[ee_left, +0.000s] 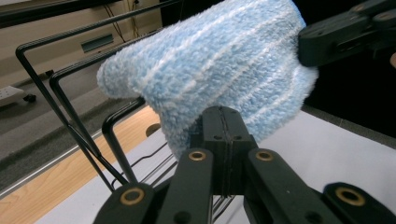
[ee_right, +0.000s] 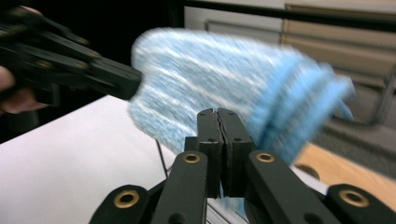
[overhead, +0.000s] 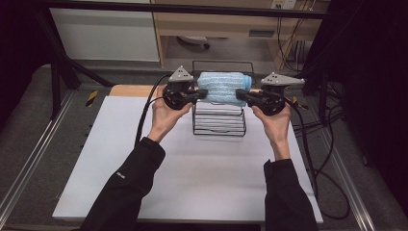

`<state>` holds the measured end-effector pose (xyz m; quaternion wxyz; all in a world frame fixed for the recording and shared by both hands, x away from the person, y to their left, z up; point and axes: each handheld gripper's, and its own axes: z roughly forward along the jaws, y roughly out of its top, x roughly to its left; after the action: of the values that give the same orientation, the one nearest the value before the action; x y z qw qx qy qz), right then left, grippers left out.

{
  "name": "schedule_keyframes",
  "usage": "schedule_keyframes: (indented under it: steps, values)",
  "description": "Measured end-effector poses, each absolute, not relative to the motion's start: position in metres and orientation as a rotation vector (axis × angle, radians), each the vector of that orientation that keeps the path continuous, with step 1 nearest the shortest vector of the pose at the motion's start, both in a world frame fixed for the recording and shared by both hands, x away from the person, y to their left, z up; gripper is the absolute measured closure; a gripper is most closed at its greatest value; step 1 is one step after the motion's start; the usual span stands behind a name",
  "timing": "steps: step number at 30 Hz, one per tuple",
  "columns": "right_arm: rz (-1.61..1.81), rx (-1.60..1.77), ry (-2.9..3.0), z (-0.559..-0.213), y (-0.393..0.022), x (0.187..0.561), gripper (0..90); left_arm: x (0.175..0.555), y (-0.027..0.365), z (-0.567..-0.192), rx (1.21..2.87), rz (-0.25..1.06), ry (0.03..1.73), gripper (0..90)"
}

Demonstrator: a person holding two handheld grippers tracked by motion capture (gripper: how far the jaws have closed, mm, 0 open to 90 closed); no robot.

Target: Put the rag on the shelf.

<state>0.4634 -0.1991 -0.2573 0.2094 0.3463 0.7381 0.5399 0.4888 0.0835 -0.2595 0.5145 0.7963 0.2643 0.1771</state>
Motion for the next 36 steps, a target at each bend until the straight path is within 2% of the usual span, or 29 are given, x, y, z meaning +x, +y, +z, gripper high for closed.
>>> schedule_keyframes:
  steps: [8,17,23,36]
  values:
    - [1.456,1.018,2.035,-0.281,-0.205,0.47,90.0,0.492,0.082,-0.267,1.891,0.442,0.654,89.8]
    - [1.428,1.046,1.976,-0.288,-0.199,0.477,87.7,0.497,0.078,-0.273,1.885,0.47,0.684,89.7]
    - [1.437,1.013,1.978,-0.286,-0.2,0.471,78.9,0.492,0.083,-0.27,1.878,0.464,0.68,87.3]
    - [1.467,0.995,1.966,-0.267,-0.204,0.452,62.1,0.478,0.093,-0.256,1.863,0.441,0.694,71.5]
